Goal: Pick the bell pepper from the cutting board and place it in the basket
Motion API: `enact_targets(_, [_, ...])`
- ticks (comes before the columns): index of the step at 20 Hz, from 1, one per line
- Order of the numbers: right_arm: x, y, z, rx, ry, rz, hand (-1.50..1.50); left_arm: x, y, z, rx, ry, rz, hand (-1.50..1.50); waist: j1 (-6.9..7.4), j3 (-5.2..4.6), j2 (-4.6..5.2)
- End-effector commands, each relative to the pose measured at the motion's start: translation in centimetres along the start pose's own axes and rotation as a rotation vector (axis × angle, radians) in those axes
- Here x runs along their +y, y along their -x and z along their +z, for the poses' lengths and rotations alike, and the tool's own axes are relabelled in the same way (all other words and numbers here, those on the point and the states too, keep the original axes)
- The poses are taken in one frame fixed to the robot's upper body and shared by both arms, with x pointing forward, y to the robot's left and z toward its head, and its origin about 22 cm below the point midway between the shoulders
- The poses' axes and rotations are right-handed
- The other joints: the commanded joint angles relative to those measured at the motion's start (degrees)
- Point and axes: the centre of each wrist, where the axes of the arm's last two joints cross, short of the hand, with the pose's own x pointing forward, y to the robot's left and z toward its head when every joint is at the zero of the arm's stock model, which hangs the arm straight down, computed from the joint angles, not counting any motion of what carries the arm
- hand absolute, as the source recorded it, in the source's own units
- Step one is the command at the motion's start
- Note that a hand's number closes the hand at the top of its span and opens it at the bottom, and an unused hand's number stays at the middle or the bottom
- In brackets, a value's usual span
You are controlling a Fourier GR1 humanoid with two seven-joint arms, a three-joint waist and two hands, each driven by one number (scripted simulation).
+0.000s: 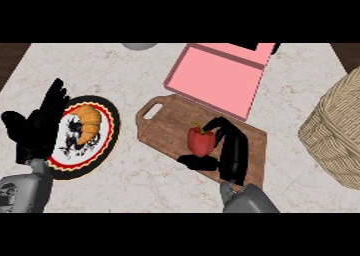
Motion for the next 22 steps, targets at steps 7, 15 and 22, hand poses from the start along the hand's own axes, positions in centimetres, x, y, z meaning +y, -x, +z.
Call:
enact_targets(7, [-5.2, -8.2, -5.8, 0.049, 0.249, 0.043, 1.50, 1.2, -1.5, -0.5, -0.006, -0.017, -0.013, 0.00, -0.67, 0.03, 0.11])
enact_targets(15, [-11.0, -11.9, -10.0, 0.072, 0.423, 0.004, 1.50, 0.3, 0.2, 1.4, 0.002, 0.006, -0.003, 0.00, -0.18, 0.08, 0.21])
enact_targets(22, [-13.7, -12.5, -15.2, 0.109, 0.479, 0.106, 1.50, 1.0, 0.4, 1.1, -0.002, -0.012, 0.001, 0.00, 0.16, 0.09, 0.37])
